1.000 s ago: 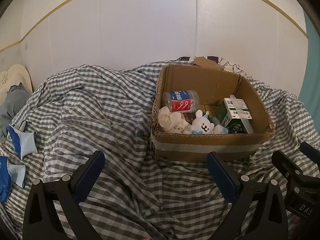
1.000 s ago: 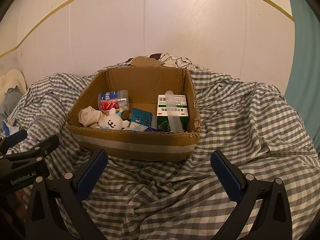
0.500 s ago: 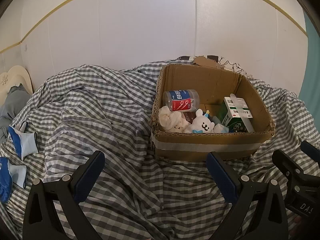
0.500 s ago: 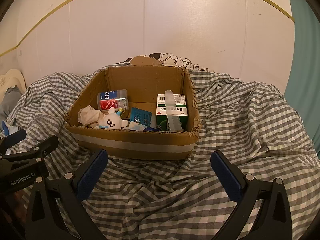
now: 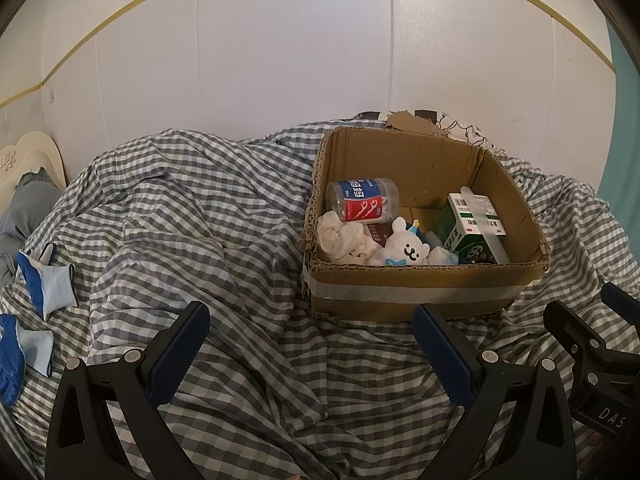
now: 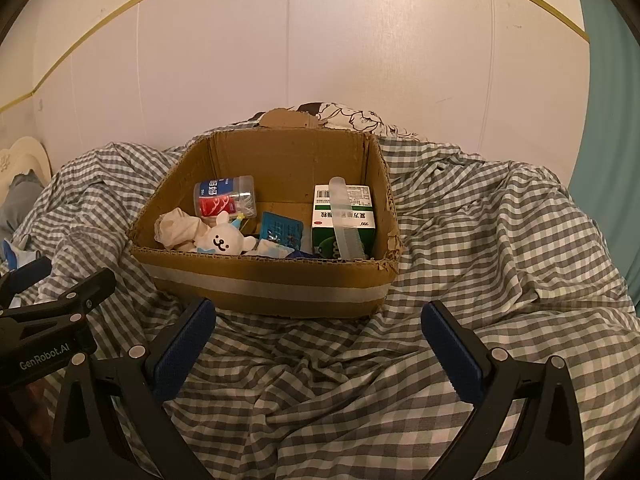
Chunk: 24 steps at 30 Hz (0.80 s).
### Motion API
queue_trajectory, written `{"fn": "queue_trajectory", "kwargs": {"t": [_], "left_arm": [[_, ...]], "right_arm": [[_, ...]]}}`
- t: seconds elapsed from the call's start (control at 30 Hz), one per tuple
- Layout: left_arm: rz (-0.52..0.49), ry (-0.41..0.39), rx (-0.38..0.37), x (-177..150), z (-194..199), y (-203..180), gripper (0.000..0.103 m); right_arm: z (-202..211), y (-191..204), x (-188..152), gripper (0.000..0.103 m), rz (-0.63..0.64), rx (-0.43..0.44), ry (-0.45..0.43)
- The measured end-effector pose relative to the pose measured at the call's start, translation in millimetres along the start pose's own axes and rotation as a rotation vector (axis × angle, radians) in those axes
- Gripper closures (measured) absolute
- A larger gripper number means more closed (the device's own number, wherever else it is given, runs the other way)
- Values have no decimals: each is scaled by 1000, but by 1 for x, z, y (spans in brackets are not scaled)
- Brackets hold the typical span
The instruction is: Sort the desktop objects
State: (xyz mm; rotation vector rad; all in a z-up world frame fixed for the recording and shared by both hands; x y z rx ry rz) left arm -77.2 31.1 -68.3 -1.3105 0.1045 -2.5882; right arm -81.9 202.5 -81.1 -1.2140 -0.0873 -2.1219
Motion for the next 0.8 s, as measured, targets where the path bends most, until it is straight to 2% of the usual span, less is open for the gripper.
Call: {"fn": "queue_trajectory", "kwargs": {"t": [0.43, 0.63, 0.8], "left_arm": [[-22, -3, -9, -1, 0, 1, 0], [-12, -15, -39, 0, 1, 1, 0], [-13, -17, -23, 0, 1, 2, 0]], "right_arm": [[0, 1, -2, 0, 1, 1, 3], [-1, 0, -1, 0, 2, 3, 4], [-1, 0, -2, 0, 3, 2, 5]]}}
Point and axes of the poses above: each gripper's, at about its wrist camera, not at the fingertips, and z roughly against the way its jaws point, y to its left, x to its top, the point moved 7 cm from there along -z, roughly the way its jaws point, and after that the axes turned 12 degrees about z, right-handed, at the moved point
